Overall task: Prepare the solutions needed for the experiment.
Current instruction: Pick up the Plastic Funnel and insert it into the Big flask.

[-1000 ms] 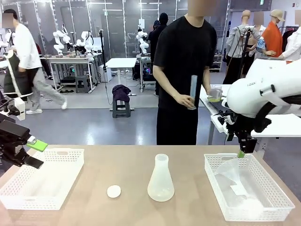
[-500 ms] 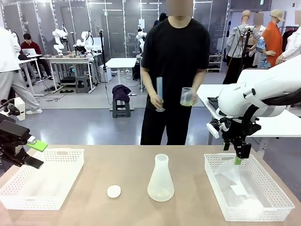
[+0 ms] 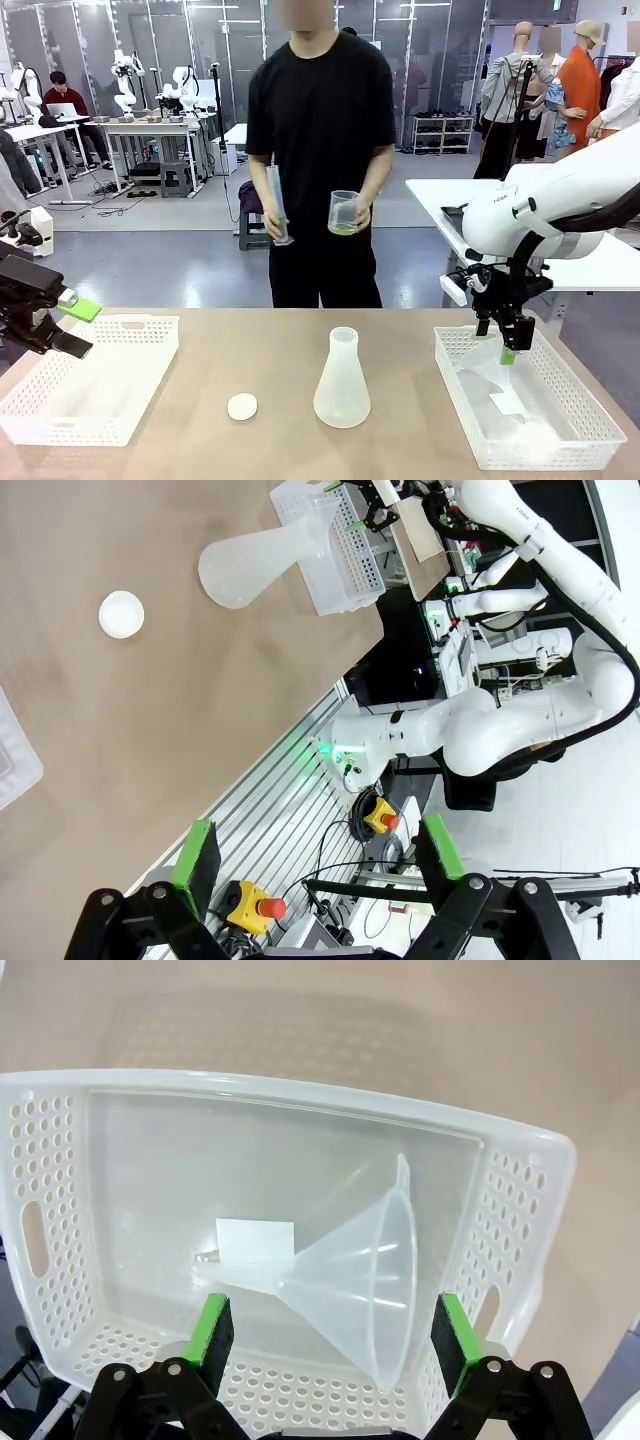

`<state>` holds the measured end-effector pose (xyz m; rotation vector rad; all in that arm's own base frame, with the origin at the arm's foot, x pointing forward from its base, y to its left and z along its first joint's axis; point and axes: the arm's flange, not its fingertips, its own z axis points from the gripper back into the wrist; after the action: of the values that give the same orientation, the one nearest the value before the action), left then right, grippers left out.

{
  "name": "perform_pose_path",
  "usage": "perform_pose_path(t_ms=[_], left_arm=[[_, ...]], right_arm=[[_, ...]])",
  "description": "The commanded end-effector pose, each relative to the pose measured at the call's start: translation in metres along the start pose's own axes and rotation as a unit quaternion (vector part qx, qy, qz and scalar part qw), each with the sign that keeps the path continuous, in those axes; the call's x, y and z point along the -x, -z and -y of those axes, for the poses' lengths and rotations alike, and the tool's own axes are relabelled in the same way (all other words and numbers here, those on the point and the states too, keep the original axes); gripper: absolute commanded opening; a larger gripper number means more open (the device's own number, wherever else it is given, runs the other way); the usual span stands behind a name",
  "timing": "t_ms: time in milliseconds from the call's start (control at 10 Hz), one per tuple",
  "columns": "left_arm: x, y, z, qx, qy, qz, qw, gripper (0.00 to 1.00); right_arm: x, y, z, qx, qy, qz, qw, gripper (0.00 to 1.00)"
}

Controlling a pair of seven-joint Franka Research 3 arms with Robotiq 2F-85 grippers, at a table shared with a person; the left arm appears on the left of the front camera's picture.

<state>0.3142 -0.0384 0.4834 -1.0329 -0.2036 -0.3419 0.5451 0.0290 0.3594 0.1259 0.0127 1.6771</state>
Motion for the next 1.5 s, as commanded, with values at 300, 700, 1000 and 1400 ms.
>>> perform_pose_path(t_ms=[300,700,1000,1400], left_arm=[[-0.003,0.002,0.001,0.013,0.01,0.004,1.0,1.0],[-0.003,0.002,0.001,0.013,0.01,0.004,1.0,1.0],[-0.003,0.002,0.001,0.013,0.01,0.004,1.0,1.0],[-0.003,0.002,0.001,0.013,0.01,0.004,1.0,1.0]], right_arm=[[0.012,0.007,0.02,-0.019,-0.025,0.008,0.999,0.7],[0.014,0.001,0.025,-0.041,-0.032,0.011,0.999,0.45],[0.016,0.001,0.025,-0.044,-0.035,0.009,0.998,0.01],[0.015,-0.001,0.02,-0.054,-0.022,0.008,0.998,0.0]])
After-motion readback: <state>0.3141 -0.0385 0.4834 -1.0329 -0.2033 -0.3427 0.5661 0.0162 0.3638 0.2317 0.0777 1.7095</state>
